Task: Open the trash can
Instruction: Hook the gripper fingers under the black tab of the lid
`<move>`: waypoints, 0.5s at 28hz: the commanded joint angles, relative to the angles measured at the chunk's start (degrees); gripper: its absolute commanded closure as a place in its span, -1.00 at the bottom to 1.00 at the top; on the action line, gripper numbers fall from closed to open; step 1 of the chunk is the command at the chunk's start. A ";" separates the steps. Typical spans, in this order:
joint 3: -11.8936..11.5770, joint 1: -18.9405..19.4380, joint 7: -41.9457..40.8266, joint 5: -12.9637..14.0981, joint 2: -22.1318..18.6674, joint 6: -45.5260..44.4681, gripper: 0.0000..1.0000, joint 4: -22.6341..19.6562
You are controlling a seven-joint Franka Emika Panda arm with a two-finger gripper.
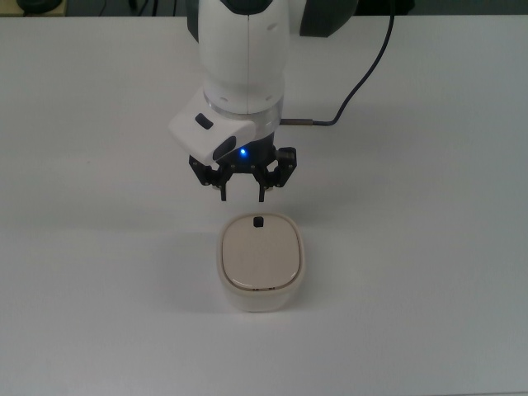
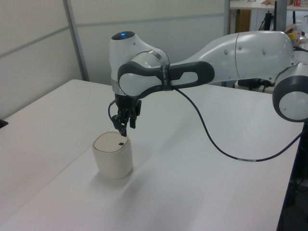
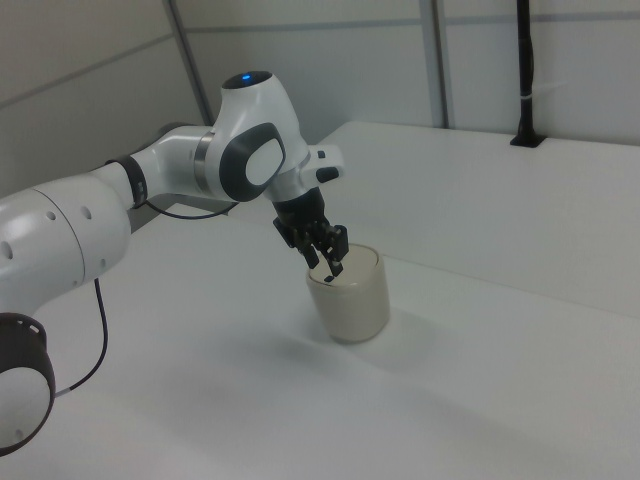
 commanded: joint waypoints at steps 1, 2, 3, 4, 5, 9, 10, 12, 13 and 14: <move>-0.34 1.01 1.29 -0.29 0.04 1.37 1.00 -0.66; -0.25 1.01 1.20 -0.38 0.22 1.37 1.00 -0.57; -0.25 1.01 1.20 -0.38 0.48 2.16 1.00 -0.57; -0.34 1.10 1.20 -0.38 0.57 2.69 1.00 -0.57; -0.34 1.10 1.20 -0.38 0.75 3.21 1.00 -0.57; -0.25 1.19 1.20 -0.82 2.41 4.97 1.00 -0.49; -0.25 1.45 1.29 -0.91 2.77 5.67 1.00 -0.49; -0.34 1.71 1.29 -1.08 3.38 6.90 1.00 -0.57; -0.34 1.80 1.46 -1.17 3.65 7.35 1.00 -0.49; -0.34 1.80 1.64 -1.35 3.91 7.70 1.00 -0.49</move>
